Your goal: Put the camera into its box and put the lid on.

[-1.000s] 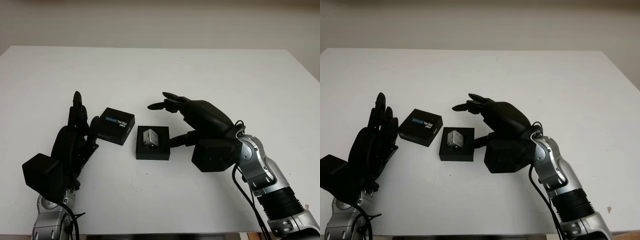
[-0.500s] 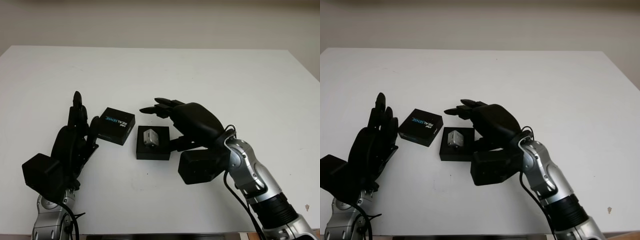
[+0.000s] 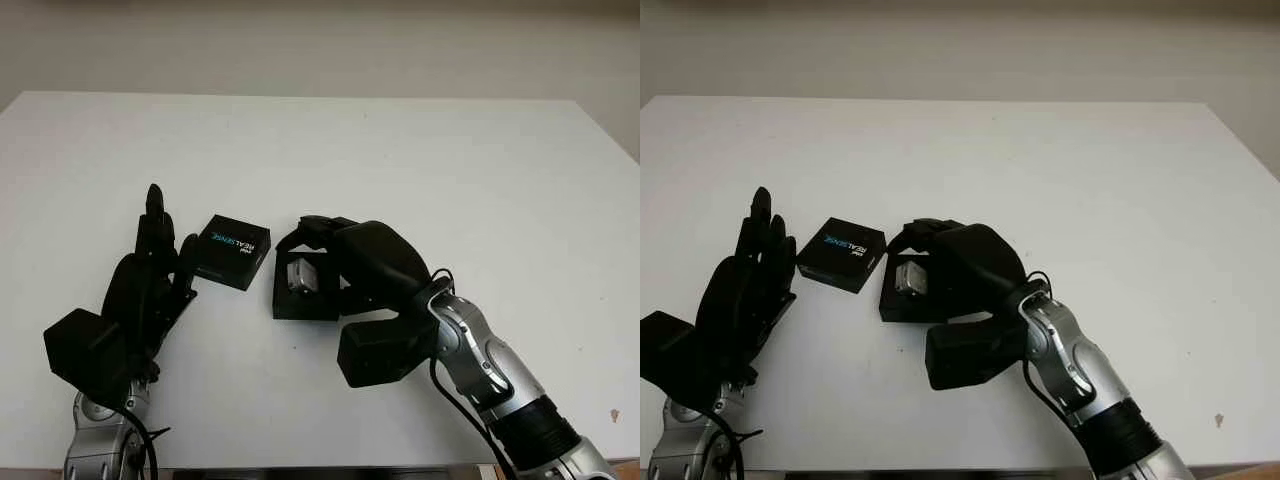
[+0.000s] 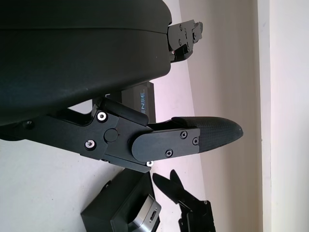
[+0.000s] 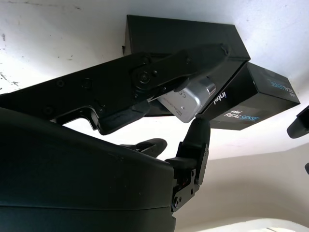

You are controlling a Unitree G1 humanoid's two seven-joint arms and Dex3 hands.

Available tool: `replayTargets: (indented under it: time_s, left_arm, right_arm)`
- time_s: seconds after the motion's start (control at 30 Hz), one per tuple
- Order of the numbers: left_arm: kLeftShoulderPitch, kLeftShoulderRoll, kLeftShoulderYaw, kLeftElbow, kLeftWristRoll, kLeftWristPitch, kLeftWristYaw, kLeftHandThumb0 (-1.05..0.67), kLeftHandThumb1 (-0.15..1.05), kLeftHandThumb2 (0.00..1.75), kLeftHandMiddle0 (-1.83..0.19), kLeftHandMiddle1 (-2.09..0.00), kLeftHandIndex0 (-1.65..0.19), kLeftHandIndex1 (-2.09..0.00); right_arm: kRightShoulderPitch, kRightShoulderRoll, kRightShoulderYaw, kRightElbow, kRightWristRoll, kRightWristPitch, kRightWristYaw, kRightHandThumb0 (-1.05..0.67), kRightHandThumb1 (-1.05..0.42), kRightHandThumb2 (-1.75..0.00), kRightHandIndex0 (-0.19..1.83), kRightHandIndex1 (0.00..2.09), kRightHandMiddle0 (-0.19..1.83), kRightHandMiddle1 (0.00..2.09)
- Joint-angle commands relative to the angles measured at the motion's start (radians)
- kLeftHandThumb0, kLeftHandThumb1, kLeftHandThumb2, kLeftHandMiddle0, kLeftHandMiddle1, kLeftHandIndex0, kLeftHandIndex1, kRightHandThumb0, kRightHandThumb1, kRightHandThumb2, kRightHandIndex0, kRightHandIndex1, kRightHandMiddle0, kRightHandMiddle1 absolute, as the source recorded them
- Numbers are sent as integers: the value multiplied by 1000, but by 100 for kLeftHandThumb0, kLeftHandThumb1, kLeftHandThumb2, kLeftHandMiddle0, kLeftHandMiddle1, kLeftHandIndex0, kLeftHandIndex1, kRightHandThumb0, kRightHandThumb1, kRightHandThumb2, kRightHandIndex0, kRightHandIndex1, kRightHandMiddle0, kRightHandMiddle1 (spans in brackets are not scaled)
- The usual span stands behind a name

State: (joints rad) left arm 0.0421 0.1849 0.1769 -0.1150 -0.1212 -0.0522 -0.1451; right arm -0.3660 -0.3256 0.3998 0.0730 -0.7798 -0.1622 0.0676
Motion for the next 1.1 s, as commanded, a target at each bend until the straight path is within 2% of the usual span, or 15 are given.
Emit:
replayTargets:
  time_s: [0.0,0.2,0.33,0.53,0.73,1.07]
  left_arm:
    - [6,-3,-4,-7,1,-9,-1,-73,105,53,19,0,19,0]
    - [7,-3,-3,-9,0,-5,-1,-74,105,52,19,0,19,0]
    - [4,-4,-2,-8,-1,-2,1,-73,105,52,19,0,19,0]
    - [1,-3,-2,-5,1,-5,2,-74,105,52,19,0,19,0]
    - [1,-6,-2,-9,-3,1,4,-74,105,51,19,0,19,0]
    - [3,-6,-2,-5,-4,-12,-2,-74,105,52,19,0,19,0]
  right_arm:
    - [-15,1,-2,17,-6,-1,-17,-69,-95,-5,44,17,27,100]
    - [-25,3,-35,18,43,14,-8,-66,-94,-5,45,19,29,103]
    - [-33,12,-71,6,143,42,66,-68,-96,-6,38,17,16,101]
    - [-44,11,-120,-50,248,84,149,-70,-92,-5,35,15,17,73]
    - [-46,7,-133,-105,269,114,179,-71,-89,-5,33,13,20,56]
    - [-30,8,-109,-112,227,117,162,-72,-87,-5,34,14,24,52]
